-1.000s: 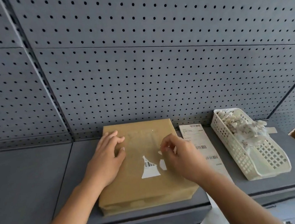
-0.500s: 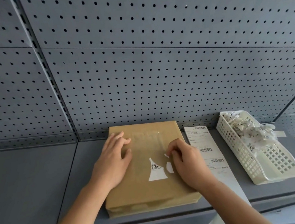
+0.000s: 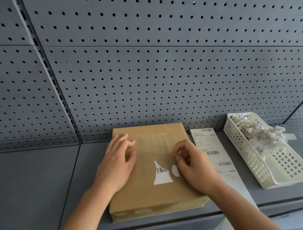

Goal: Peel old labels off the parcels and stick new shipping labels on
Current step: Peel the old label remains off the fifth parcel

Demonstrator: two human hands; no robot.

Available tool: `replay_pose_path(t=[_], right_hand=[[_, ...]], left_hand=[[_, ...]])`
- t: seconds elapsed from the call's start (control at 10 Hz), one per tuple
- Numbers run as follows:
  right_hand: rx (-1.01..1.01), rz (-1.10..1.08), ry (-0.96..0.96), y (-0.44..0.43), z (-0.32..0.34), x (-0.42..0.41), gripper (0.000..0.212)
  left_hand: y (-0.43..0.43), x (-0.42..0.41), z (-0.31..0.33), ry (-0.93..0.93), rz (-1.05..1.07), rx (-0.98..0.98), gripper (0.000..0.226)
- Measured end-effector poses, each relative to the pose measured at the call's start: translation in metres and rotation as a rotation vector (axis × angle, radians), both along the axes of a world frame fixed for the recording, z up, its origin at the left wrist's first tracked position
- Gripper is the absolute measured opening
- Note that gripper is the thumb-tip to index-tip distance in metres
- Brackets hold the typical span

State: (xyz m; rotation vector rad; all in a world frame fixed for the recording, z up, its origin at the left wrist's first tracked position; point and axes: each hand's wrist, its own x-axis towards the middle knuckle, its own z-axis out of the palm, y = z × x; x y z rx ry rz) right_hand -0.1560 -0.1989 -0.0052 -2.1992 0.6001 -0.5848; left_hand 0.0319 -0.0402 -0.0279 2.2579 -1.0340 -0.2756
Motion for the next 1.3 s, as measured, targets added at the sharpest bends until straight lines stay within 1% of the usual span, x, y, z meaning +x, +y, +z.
replay_pose_path(t=[0.1,0.2,0.3,0.4,0.8,0.9,1.0,1.2,1.3], right_hand=[[-0.033,0.032,-0.009,0.0,-0.001,-0.001,0.03],[0.027,0.067,0.016,-0.003,0.001,-0.007,0.03],[-0.025,0.116,0.087,-0.003,0.003,-0.011,0.025],[-0.122,0.108,0.112,0.001,0.003,-0.011,0.019],[-0.291,0.086,0.072,0.007,-0.006,-0.01,0.01],[-0.289,0.093,0.065,0.006,-0.005,-0.011,0.009],[-0.208,0.091,0.041,0.005,-0.002,-0.013,0.011],[-0.275,0.125,0.08,0.003,-0.009,-0.014,0.012],[-0.315,0.133,0.064,0.003,-0.01,-0.013,0.012]], left_hand=[[0.0,0.001,-0.001,0.0,-0.003,0.0,0.032],[-0.001,0.0,0.0,0.006,-0.003,-0.002,0.032],[0.0,0.001,0.0,0.009,-0.003,-0.005,0.032],[0.0,0.001,-0.001,0.011,-0.002,-0.009,0.032],[0.001,0.0,0.0,0.0,0.0,-0.004,0.032],[0.0,0.0,0.0,-0.001,0.003,-0.005,0.031],[0.0,0.0,0.0,-0.005,0.0,-0.008,0.031],[0.0,0.001,-0.002,-0.003,-0.002,-0.011,0.031],[-0.001,0.002,-0.003,-0.002,0.0,-0.005,0.031]])
